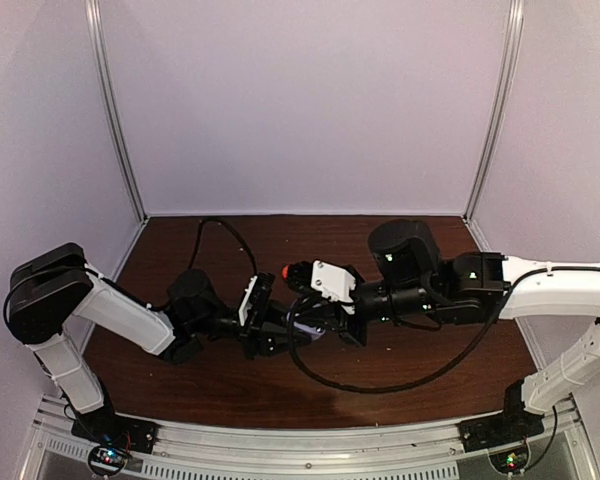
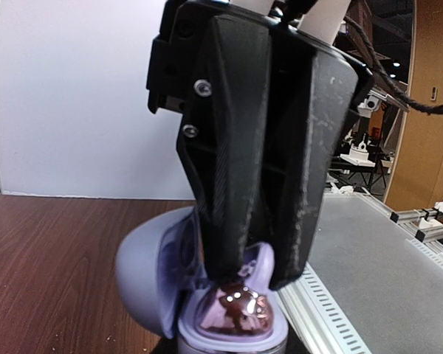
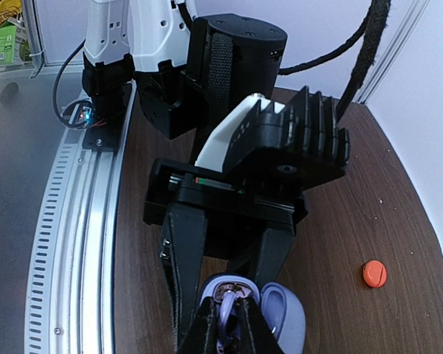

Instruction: Insert the wireless bluetooth earbuds into the charging case

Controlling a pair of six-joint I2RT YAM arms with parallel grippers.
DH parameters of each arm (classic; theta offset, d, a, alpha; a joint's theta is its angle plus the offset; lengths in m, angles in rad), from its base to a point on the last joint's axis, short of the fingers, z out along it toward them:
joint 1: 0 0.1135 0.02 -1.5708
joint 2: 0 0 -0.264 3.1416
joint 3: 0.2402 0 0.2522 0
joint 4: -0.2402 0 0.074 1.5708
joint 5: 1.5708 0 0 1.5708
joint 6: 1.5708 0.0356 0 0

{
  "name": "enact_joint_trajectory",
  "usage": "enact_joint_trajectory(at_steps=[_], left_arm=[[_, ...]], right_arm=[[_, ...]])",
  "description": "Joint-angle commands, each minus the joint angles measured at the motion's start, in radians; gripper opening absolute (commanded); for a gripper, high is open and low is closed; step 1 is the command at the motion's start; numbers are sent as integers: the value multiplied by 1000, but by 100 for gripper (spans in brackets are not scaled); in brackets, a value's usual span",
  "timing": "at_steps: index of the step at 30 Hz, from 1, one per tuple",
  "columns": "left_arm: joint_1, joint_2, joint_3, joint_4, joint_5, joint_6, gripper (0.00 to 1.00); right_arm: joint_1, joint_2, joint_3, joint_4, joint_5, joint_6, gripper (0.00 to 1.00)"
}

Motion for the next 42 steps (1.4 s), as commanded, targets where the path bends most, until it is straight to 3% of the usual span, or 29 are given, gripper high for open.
enact_joint_trajectory(at_steps=[1, 6, 12, 23, 29, 42], left_arm=[[-5, -32, -2, 98, 15, 4, 0], [-6, -33, -2, 97, 15, 4, 0], [-6, -36, -5, 99, 12, 4, 0], [-5, -27, 5, 98, 18, 1, 0], [-6, -23, 9, 97, 22, 3, 0], [-6, -18, 18, 95, 33, 0, 0]], right_arm=[[-7, 15, 6, -11, -13, 55, 12], [-9, 23, 8, -14, -17, 72, 13], [-10, -2, 24, -26, 16, 71, 25], [-9, -39, 63, -73, 19, 60, 38], [-9, -62, 79, -138, 56, 49, 37], [-9, -53, 87, -194, 54, 32, 21]])
